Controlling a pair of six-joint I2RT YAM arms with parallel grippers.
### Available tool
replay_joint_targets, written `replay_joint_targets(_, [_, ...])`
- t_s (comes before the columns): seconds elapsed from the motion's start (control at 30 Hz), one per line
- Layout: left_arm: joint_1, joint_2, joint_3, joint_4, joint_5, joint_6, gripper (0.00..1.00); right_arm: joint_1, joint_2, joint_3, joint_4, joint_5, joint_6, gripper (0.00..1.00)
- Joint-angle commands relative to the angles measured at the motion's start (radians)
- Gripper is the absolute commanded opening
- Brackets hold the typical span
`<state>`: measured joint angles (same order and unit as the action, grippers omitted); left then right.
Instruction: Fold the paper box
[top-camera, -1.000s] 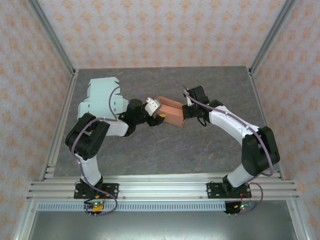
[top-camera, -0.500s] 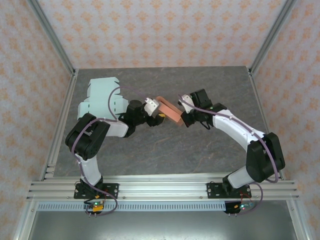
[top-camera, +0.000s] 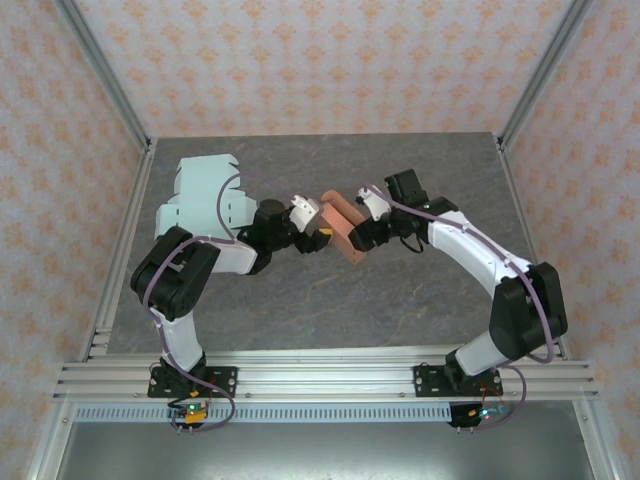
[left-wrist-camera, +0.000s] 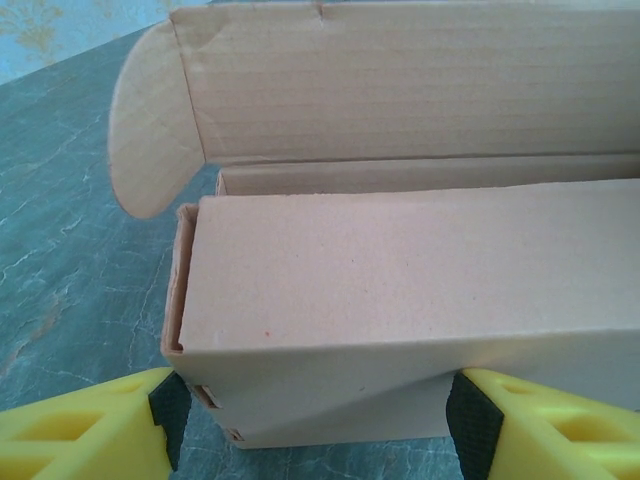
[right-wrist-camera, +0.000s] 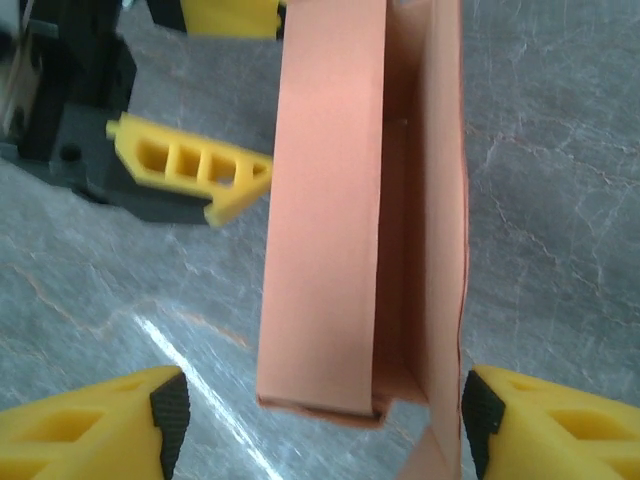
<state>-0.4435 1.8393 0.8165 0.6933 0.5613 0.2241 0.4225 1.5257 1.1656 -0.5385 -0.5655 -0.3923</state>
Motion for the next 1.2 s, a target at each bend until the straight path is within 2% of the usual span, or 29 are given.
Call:
replay_joint_targets(0.0, [-0.003, -0.023, 0.024, 0.020, 0.022, -0.019, 0.72, 0.000, 0.063, 0.075, -0.055, -0.014, 0.015, 0.78])
replay_joint_targets(0.2, [-0.004, -0.016, 0.043, -0.001, 0.009, -0.030, 0.72, 0.015, 0.168, 0.174, -0.129, 0.006, -0.024, 0.78])
replay_joint_targets(0.37, [-0.003, -0.006, 0.062, -0.011, -0.003, -0.052, 0.72, 0.067, 0.249, 0.235, -0.185, 0.072, -0.056, 0.78])
replay_joint_targets(0.5, [-0.003, 0.001, 0.074, -0.019, -0.013, -0.073, 0.72, 0.093, 0.278, 0.252, -0.193, 0.141, -0.084, 0.72])
replay_joint_targets(0.77, [0.012, -0.037, 0.044, -0.012, -0.029, -0.127, 0.73, 0.116, 0.308, 0.288, -0.210, 0.246, -0.153, 0.54])
replay_joint_targets(0.9, [0.041, -0.119, -0.017, 0.014, -0.028, -0.187, 0.72, 0.117, 0.321, 0.319, -0.246, 0.277, -0.196, 0.49])
replay_joint_targets(0.97, [0.048, -0.179, -0.042, -0.023, -0.042, -0.181, 0.73, 0.117, 0.322, 0.330, -0.271, 0.286, -0.243, 0.48])
replay_joint_targets(1.03, [0.048, -0.239, -0.070, -0.080, -0.038, -0.160, 0.78, 0.116, 0.320, 0.338, -0.298, 0.272, -0.310, 0.48])
replay_joint_targets(1.07, [0.048, -0.261, -0.085, -0.087, -0.012, -0.155, 0.90, 0.116, 0.314, 0.335, -0.312, 0.250, -0.352, 0.48])
replay_joint_targets(1.1, [0.047, -0.290, -0.101, -0.097, 0.028, -0.127, 0.94, 0.115, 0.306, 0.331, -0.339, 0.210, -0.424, 0.48])
replay_joint_targets(1.17, [0.038, -0.314, -0.118, -0.115, 0.065, -0.073, 0.94, 0.113, 0.285, 0.309, -0.382, 0.140, -0.578, 0.50])
